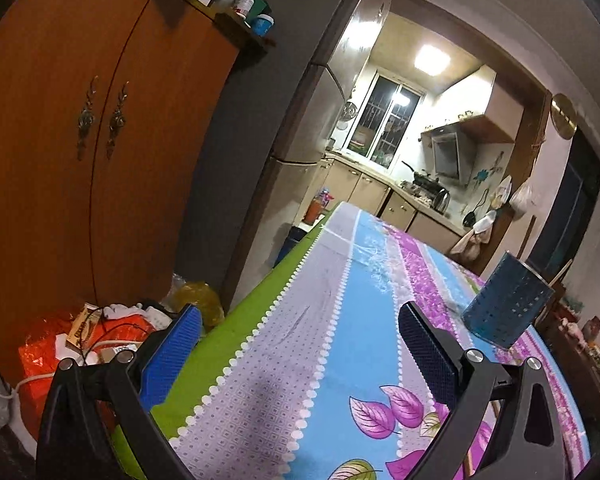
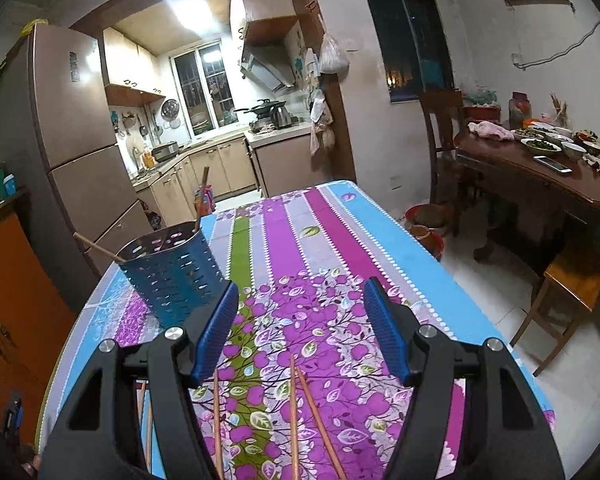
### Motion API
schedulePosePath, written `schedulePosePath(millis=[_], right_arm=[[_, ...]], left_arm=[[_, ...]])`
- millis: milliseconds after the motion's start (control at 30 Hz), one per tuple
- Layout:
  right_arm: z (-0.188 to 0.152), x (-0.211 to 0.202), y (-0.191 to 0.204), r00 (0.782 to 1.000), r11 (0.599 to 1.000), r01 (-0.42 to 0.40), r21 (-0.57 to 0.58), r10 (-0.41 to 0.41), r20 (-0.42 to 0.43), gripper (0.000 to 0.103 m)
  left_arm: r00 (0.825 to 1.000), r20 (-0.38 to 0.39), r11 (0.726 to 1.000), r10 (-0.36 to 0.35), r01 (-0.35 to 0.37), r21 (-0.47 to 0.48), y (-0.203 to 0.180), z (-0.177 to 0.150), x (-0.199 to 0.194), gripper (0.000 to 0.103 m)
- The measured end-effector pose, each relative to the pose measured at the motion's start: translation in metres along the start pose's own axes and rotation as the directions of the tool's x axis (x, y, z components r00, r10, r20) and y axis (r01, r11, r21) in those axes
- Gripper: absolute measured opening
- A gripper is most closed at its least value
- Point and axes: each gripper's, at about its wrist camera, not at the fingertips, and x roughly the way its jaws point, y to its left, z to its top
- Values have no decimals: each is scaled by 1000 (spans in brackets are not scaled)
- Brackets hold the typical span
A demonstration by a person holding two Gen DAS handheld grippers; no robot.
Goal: Organize utensils
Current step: 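Move both open tools back down to the remaining chopsticks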
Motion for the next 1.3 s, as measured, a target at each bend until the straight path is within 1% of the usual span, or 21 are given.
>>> schedulePosePath(millis=[100, 133, 200, 333, 400, 467, 567, 667, 733, 833, 933, 967, 1067, 1133, 1200, 1233, 1300], right_arm=[[-6, 0, 12, 1000, 999, -24, -39, 23, -11, 62], [-10, 0, 19, 999, 997, -33, -68, 32, -17, 62], [-17, -3, 33, 998, 990, -65, -126, 61, -32, 62], [-30, -14, 49, 991, 971, -135, -195, 129, -47, 62], [-35, -20, 53, 985, 961, -174, -215, 166, -53, 63], [-39, -27, 55, 978, 952, -208, -223, 201, -56, 64], [-49, -40, 55, 968, 939, -250, -236, 242, -62, 64], [-59, -58, 54, 960, 923, -279, -264, 274, -59, 65], [-66, -71, 53, 957, 916, -287, -282, 285, -49, 65], [-80, -91, 46, 956, 911, -291, -292, 292, -41, 65], [-96, -106, 32, 953, 912, -301, -279, 301, -43, 66], [-102, -109, 28, 953, 913, -301, -275, 300, -45, 68], [-120, -111, 14, 955, 918, -297, -263, 289, -69, 68], [-133, -107, 6, 956, 919, -292, -266, 277, -93, 68], [-144, -103, 2, 950, 909, -310, -279, 287, -121, 68], [-150, -99, 1, 946, 900, -323, -292, 295, -137, 68], [-158, -95, 0, 936, 879, -351, -322, 316, -158, 67]], left_arm=[[1000, 12, 1000, 17, -17, 10, -2, -1, -1, 98], [1000, 15, 1000, 21, -21, 15, -3, -1, -2, 98], [1000, 10, 999, 28, -28, 23, -4, -2, 0, 98], [999, 6, 998, 52, -52, 32, -5, -2, 2, 98], [997, 29, 996, 76, -77, 35, -7, -3, -1, 98], [991, 74, 993, 110, -113, 39, -10, -3, -8, 98], [980, 100, 983, 175, -180, 45, -15, -4, -23, 98], [981, 126, 988, 148, -151, 15, -18, -7, -56, 98], [983, 137, 990, 124, -131, 42, -24, -11, -76, 98], [989, 133, 987, 70, -88, 135, -36, -20, -107, 98], [993, 115, 972, 10, -36, 231, -46, -30, -133, 98], [994, 104, 965, -13, -15, 263, -51, -35, -142, 98], [994, 70, 948, -81, 56, 312, -67, -46, -159, 97], [993, 46, 939, -113, 91, 332, -82, -54, -163, 94], [990, -8, 922, -144, 137, 362, -103, -65, -161, 88], [987, -34, 909, -156, 157, 387, -113, -72, -158, 86], [983, -86, 860, -161, 183, 476, -141, -91, -154, 80]])
